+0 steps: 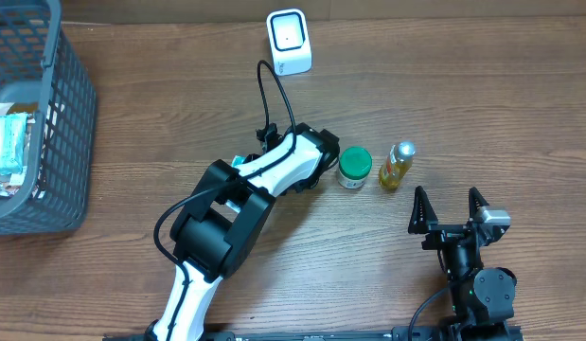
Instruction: Scan the item barcode
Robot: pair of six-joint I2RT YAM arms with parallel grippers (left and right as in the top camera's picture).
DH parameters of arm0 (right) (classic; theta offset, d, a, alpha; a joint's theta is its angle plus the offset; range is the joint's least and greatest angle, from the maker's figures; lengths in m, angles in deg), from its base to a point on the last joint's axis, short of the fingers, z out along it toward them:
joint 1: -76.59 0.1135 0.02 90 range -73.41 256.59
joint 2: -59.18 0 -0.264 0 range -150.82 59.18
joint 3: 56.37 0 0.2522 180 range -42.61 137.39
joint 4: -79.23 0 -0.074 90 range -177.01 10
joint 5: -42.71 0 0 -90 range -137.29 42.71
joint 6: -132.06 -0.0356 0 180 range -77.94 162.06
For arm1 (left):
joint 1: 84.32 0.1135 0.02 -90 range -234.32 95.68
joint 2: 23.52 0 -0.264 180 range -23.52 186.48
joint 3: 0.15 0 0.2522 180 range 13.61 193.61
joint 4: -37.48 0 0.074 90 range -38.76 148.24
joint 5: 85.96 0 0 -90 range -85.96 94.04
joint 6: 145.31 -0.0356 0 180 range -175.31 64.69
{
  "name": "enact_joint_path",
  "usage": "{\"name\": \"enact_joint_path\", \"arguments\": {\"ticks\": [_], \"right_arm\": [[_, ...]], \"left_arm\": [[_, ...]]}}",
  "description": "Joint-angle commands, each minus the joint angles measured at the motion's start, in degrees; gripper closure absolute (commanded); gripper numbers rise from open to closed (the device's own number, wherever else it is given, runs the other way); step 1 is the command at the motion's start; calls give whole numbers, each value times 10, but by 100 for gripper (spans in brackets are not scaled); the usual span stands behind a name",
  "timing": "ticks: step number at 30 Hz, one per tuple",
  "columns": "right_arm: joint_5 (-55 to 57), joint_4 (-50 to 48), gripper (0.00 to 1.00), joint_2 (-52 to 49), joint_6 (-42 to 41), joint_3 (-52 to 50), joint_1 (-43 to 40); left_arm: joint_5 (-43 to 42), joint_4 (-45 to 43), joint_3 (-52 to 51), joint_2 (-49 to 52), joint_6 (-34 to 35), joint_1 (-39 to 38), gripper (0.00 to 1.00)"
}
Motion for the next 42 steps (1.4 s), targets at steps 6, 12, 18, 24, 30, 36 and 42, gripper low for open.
{"name": "enact_joint_path", "arguments": {"ticks": [6,12,18,24,30,36,42], "right_arm": [[-1,-3,0,6,3,-6,-1],[-1,-3,0,6,3,-6,-1],[-1,-3,0,6,3,-6,-1],[-1,-3,0,6,3,-6,-1],[-1,-3,0,6,3,-6,-1],[-1,-3,0,6,3,-6,-1],[-1,-3,0,6,3,-6,-1]], "left_arm": [[-25,47,87,-5,12,-1,69],[-43,96,143,-6,-9,0,25],[-146,95,161,-6,-146,16,5],[-203,95,159,-6,-183,59,7],[-231,93,155,-6,-184,96,9],[-317,68,155,-6,-253,114,8],[-330,69,154,-5,-258,117,9]]}}
